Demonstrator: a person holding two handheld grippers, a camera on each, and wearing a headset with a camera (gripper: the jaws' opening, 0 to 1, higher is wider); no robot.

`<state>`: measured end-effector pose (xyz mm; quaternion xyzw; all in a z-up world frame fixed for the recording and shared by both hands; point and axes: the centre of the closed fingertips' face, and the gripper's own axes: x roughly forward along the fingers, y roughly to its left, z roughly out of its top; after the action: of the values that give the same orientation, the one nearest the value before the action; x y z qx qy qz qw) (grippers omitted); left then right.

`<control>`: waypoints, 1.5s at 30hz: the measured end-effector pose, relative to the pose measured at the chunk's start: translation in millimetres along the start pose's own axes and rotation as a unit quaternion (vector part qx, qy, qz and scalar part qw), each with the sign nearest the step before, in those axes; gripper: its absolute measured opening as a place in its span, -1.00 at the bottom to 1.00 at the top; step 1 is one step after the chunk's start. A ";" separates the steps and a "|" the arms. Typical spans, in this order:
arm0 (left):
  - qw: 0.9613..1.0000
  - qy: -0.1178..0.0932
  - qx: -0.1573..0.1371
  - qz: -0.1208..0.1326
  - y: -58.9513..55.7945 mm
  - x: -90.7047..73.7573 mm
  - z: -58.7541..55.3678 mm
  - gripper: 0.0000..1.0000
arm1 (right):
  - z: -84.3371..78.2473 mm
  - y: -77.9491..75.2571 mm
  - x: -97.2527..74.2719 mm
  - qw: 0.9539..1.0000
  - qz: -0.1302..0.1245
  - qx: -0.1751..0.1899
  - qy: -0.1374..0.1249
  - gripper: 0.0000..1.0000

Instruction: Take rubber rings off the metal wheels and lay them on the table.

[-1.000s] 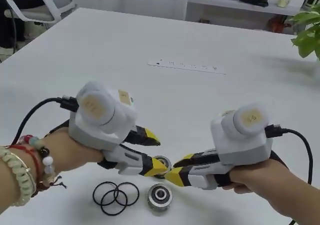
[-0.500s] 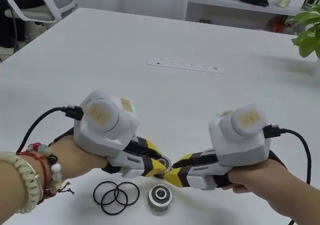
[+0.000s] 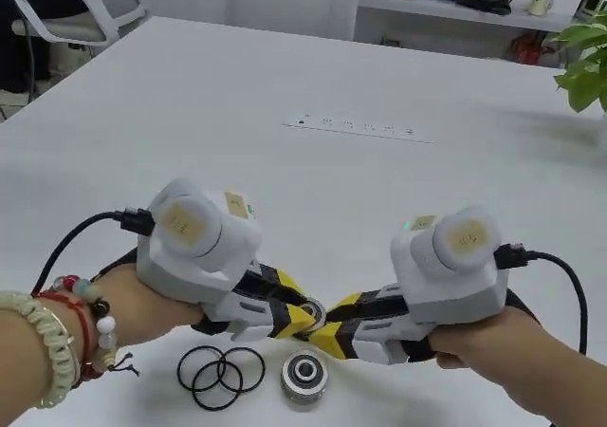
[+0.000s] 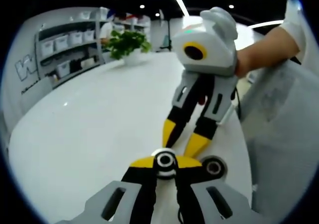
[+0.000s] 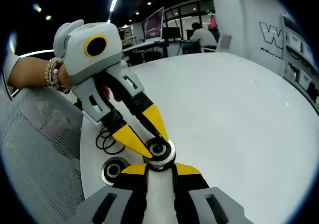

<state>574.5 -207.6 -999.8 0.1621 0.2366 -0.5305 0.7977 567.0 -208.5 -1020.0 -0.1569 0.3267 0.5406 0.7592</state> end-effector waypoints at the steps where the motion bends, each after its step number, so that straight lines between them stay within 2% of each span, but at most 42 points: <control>1: 1.000 0.000 -0.002 0.000 -0.1 -0.1 0.1 -0.71 | 0.3 0.7 0.0 1.000 0.000 0.003 -0.001 -0.68; 6: 1.000 0.000 -0.008 0.001 -0.1 0.2 0.2 -0.72 | -1.7 0.4 -2.2 1.000 -0.004 -0.012 0.007 -0.75; 10: 1.000 0.001 -0.008 0.002 -0.3 0.3 0.1 -0.72 | -3.7 -1.5 -4.1 1.000 -0.008 -0.026 0.010 -0.97; 15: 1.000 0.001 -0.009 0.004 -0.5 0.5 -0.1 -0.72 | -3.1 -2.7 -3.2 1.000 -0.013 -0.020 0.008 -1.00; 16: 1.000 0.001 -0.009 0.005 -0.4 0.5 -0.1 -0.72 | -3.1 -3.4 -3.2 1.000 -0.014 -0.013 0.007 -1.00; 17: 1.000 0.001 -0.009 0.005 -0.2 0.4 -0.2 -0.72 | -3.0 -3.9 -3.1 1.000 -0.015 0.021 0.004 -1.00; 20: 1.000 0.002 -0.006 0.007 0.4 0.4 -0.3 -0.72 | -3.2 -7.9 -3.0 0.997 -0.018 0.070 0.000 -1.00; 24: 1.000 0.006 0.005 0.009 0.7 0.3 -0.4 -0.72 | -3.4 -11.3 -3.5 0.994 -0.017 0.111 -0.007 -1.00; 32: 1.000 0.006 0.005 0.009 1.9 -0.1 -0.7 -0.72 | 3.9 -17.3 -10.2 0.990 -0.021 0.139 -0.030 -1.00; 35: 1.000 0.006 0.006 0.009 1.7 -0.1 -0.7 -0.73 | 11.7 -16.4 -12.7 0.984 -0.013 0.168 -0.054 -1.00; 39: 1.000 0.006 0.006 0.009 1.8 -0.3 -0.7 -0.73 | 12.0 -14.2 -12.1 0.985 -0.015 0.163 -0.053 -1.00; 45: 1.000 0.007 0.008 0.011 2.0 -0.7 -1.1 -0.73 | 12.2 -12.8 -11.4 0.984 -0.017 0.170 -0.052 -1.00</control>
<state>575.9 -205.7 -1000.3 0.1751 0.2362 -0.5225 0.8004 580.5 -214.2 -1004.8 -0.0023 0.3712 0.4712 0.8001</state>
